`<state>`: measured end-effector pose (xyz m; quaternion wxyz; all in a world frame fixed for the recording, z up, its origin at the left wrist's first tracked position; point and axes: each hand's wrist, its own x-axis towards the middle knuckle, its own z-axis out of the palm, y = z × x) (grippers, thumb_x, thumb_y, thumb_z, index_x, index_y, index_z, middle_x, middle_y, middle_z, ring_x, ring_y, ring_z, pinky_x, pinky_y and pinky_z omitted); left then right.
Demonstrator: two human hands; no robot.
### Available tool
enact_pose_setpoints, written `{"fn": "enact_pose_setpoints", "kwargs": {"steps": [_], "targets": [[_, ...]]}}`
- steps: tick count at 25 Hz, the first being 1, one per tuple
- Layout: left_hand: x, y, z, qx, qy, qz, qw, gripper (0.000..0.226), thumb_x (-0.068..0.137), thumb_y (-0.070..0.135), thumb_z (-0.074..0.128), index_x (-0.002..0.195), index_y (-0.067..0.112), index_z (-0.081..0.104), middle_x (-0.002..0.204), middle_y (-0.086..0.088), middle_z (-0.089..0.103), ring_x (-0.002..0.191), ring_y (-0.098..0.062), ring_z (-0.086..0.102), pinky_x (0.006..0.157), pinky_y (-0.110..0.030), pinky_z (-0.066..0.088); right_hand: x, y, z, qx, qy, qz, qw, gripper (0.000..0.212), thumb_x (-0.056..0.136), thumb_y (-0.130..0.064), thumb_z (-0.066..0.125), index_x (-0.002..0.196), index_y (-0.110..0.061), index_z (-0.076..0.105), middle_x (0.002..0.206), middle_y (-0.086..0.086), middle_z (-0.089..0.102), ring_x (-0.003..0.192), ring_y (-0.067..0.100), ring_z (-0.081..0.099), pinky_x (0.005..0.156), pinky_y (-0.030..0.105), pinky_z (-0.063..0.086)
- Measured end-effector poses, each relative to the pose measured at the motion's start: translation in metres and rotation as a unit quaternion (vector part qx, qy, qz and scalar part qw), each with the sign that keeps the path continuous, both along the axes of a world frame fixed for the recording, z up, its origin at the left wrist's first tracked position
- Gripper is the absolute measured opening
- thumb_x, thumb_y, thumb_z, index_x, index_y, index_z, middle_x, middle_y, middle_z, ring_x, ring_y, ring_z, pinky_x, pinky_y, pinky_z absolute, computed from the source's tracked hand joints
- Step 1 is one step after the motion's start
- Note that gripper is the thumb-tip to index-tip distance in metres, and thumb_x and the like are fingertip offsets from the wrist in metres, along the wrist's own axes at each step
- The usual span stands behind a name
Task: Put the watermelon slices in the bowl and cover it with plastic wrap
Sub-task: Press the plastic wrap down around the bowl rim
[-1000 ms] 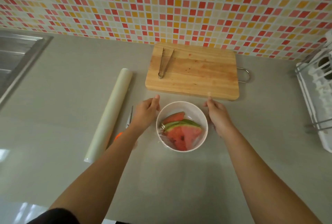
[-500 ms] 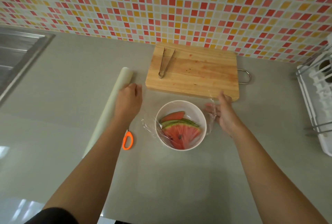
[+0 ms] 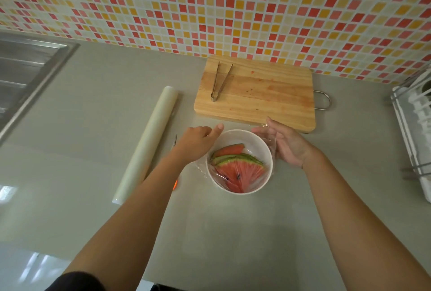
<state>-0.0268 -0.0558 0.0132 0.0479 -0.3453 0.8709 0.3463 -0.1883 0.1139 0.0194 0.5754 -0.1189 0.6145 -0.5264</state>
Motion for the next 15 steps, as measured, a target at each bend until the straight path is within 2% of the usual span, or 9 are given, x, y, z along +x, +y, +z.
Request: {"fn": "enact_pose_setpoints", "kwargs": {"steps": [3,5,7,9,11,15], "targets": [[0.005,-0.005,-0.002,0.044,0.036,0.017,0.998,0.053,0.094,0.052,0.044,0.066,0.008,0.051,0.064,-0.002,0.049,0.064,-0.018,0.045,0.056,-0.029,0.032,0.001,-0.002,-0.004,-0.006,0.005,-0.038,0.999,0.056,0.074,-0.054,0.051,0.107,-0.011,0.066,0.096,0.002,0.069,0.087,0.014,0.064,0.077,0.029,0.047],[0.007,-0.008,-0.003,0.096,0.084,0.037,0.991,0.04,0.092,0.042,0.055,0.063,0.016,0.05,0.059,0.005,0.044,0.059,-0.012,0.041,0.056,-0.026,0.031,0.002,-0.002,-0.006,-0.026,0.012,-0.076,0.997,0.048,0.079,-0.05,0.05,0.106,-0.013,0.065,0.109,0.003,0.065,0.095,0.015,0.061,0.086,0.032,0.045],[0.008,-0.008,-0.003,0.15,0.121,0.051,0.98,0.032,0.092,0.036,0.058,0.066,0.019,0.052,0.066,0.004,0.052,0.06,-0.009,0.043,0.058,-0.024,0.034,0.004,-0.003,-0.007,-0.049,0.016,-0.11,0.993,0.04,0.082,-0.046,0.049,0.105,-0.017,0.065,0.118,0.0,0.061,0.1,0.015,0.057,0.094,0.032,0.043],[0.007,-0.006,-0.004,0.203,0.146,0.064,0.966,0.029,0.093,0.034,0.057,0.068,0.02,0.053,0.081,-0.004,0.065,0.066,-0.008,0.051,0.06,-0.022,0.038,0.007,-0.004,-0.01,-0.067,0.019,-0.131,0.989,0.037,0.08,-0.045,0.052,0.105,-0.02,0.065,0.119,-0.005,0.059,0.098,0.014,0.056,0.092,0.031,0.043],[0.006,-0.006,-0.004,0.23,0.157,0.077,0.957,0.029,0.094,0.034,0.056,0.069,0.021,0.052,0.092,-0.004,0.072,0.069,-0.006,0.058,0.058,-0.018,0.04,0.011,-0.005,-0.015,-0.076,0.041,-0.154,0.984,0.032,0.081,-0.041,0.056,0.105,-0.022,0.066,0.114,-0.011,0.06,0.093,0.012,0.055,0.087,0.028,0.043],[0.005,-0.011,-0.006,0.258,0.153,0.079,0.951,0.028,0.095,0.033,0.055,0.069,0.02,0.051,0.088,0.006,0.073,0.064,0.003,0.062,0.054,-0.015,0.041,0.012,-0.006,-0.023,-0.071,0.096,-0.17,0.978,0.024,0.079,-0.036,0.059,0.1,-0.029,0.068,0.11,-0.017,0.064,0.085,0.008,0.051,0.079,0.023,0.042]]}}
